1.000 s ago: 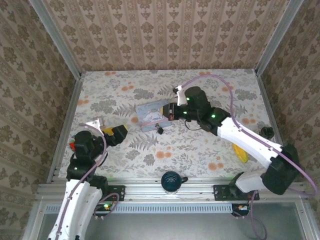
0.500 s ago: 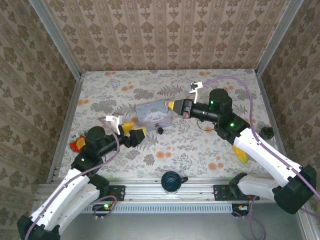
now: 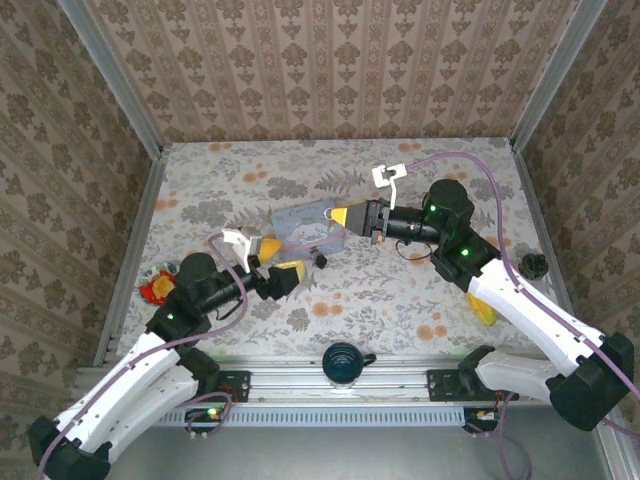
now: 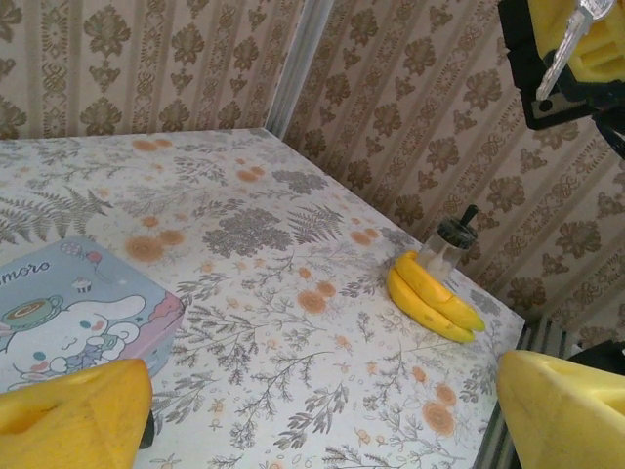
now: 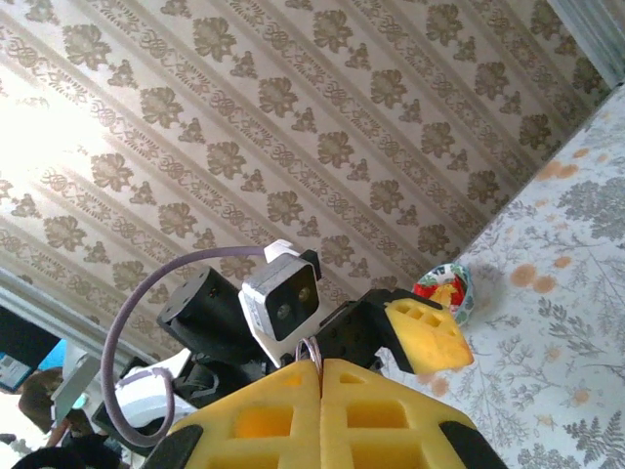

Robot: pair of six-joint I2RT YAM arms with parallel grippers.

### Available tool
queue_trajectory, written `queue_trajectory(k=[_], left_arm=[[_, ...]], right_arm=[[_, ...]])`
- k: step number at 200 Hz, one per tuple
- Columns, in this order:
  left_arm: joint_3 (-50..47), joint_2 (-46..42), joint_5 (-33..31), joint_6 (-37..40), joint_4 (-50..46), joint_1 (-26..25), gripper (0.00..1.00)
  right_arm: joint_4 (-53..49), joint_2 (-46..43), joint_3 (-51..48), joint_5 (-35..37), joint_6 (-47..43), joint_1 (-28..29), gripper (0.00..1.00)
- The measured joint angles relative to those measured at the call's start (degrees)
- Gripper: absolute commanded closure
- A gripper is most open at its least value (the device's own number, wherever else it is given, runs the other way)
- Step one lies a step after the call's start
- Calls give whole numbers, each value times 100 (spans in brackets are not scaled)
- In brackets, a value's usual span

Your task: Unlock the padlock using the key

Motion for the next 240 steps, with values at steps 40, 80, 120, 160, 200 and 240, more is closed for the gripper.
queue_trajectory(k=[40,80,120,160,200,240], left_arm=[[44,11,409,293,190,-17,17],[44,140,605,470,592,-83,21],[35,229,-538,1325,833,-647,27],[-457,354,-2378,2800,2041,-1569,33],[-695,1320,-3091,4192,3397,-1825,36],[-688,2677,-3134,5178,4800,-1847,43]], right_arm=[[17,4,0,-120,-26,0,100],[-175,83,15,-15,-63,2,100],[-726,310,17,813,363,2,100],[-793,350,-356,1722,1226,2,100],[-800,328,-634,2330,1829,2,100],[-745,190,-826,2710,2201,33,100]])
